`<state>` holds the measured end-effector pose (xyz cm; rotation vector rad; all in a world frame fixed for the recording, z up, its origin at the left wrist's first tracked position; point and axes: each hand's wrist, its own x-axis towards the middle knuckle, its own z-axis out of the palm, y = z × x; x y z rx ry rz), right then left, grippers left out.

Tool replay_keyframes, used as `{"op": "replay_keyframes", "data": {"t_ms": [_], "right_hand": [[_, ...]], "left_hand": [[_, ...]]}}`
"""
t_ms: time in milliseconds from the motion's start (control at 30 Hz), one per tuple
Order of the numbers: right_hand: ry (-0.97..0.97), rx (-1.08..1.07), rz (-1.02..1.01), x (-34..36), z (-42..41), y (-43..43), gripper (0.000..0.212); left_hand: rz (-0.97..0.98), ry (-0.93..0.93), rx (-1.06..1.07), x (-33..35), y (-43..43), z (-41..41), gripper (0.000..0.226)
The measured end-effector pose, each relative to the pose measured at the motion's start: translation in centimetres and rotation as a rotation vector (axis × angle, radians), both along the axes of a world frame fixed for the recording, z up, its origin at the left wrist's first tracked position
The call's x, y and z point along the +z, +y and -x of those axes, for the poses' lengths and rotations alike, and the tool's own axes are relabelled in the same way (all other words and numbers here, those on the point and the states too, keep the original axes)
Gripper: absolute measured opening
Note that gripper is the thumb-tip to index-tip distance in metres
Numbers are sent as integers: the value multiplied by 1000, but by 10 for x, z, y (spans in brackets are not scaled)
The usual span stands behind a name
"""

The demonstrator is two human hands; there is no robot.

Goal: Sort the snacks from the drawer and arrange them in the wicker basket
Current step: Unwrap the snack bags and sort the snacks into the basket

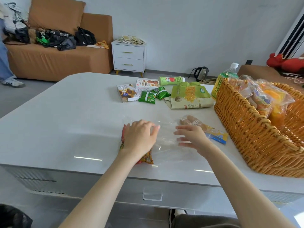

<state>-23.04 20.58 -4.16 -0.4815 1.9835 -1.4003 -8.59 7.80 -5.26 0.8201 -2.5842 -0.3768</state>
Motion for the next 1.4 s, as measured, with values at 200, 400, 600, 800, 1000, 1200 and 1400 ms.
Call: {"op": "replay_keyframes", "data": {"t_ms": [200, 400, 600, 800, 1000, 1200, 1400], "right_hand": [[291, -159, 62, 3, 1, 7, 18], [358, -136, 135, 14, -9, -4, 13], [427, -81, 131, 29, 2, -41, 13], [573, -8, -19, 30, 42, -95, 29], [761, 111, -213, 7, 97, -158, 47], [904, 252, -321, -20, 151, -216, 67], [990, 343, -452, -48, 177, -241, 65]], "left_hand": [[9, -246, 42, -16, -4, -6, 41], [-10, -168, 37, -5, -13, -14, 37], [-49, 73, 2, 39, -36, 9, 30], [-51, -98, -13, 57, -89, 58, 36], [-89, -348, -97, 31, -138, 113, 64], [49, -450, -138, 3, -180, 167, 80], [103, -337, -157, -22, -198, 179, 70]]}}
